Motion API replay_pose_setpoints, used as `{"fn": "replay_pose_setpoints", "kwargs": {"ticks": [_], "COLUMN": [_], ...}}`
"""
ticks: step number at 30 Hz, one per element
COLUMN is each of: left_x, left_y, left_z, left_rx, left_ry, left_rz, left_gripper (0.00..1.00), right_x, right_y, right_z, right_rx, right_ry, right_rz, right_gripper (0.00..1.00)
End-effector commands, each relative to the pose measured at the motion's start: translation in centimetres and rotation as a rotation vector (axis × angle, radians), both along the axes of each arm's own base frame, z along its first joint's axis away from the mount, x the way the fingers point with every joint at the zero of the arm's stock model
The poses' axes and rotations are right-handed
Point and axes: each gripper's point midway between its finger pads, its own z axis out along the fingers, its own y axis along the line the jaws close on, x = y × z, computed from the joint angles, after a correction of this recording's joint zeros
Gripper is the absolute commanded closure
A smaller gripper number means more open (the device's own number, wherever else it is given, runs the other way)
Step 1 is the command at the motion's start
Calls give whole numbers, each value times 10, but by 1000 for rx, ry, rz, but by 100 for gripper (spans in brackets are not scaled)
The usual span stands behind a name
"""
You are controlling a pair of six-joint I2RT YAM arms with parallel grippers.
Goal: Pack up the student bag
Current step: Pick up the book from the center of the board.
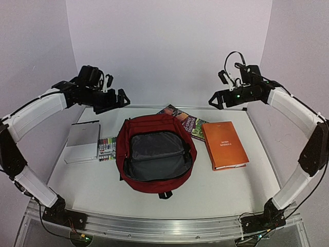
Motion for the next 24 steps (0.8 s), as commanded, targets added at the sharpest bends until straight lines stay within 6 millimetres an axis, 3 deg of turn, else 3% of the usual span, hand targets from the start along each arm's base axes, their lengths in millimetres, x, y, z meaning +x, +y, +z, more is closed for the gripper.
{"fn": "replay_pose_setpoints", "kwargs": {"ticks": [1,4,8,10,14,20,24], "left_x": [-18,-26,-38,-33,-34,-36,-34], "left_y": [-13,-43,-96,-109,-138,-182,-193], "left_z": [37,19,-1,-10,-25,-54,-62], "left_rx": [-130,-181,-135,-155,-198,-196,-192], "left_ry": [-118,-4,25,52,87,159,169], "left_rz": [-106,-203,-305,-304,-364,-456,-469], "left_gripper": [0,0,0,0,0,0,0], "right_x": [-25,-38,-49,-51,-49,-46,-39], "right_y": [-44,-77,-112,-132,-164,-159,-149], "right_z": [-42,-66,-119,-146,-176,-215,-234], "right_rx": [-106,-103,-65,-33,9,85,180], "right_ry": [142,237,461,567,654,745,802], "right_rz": [-17,-43,-30,-22,-32,19,43], "right_gripper": [2,2,2,2,2,2,2]}}
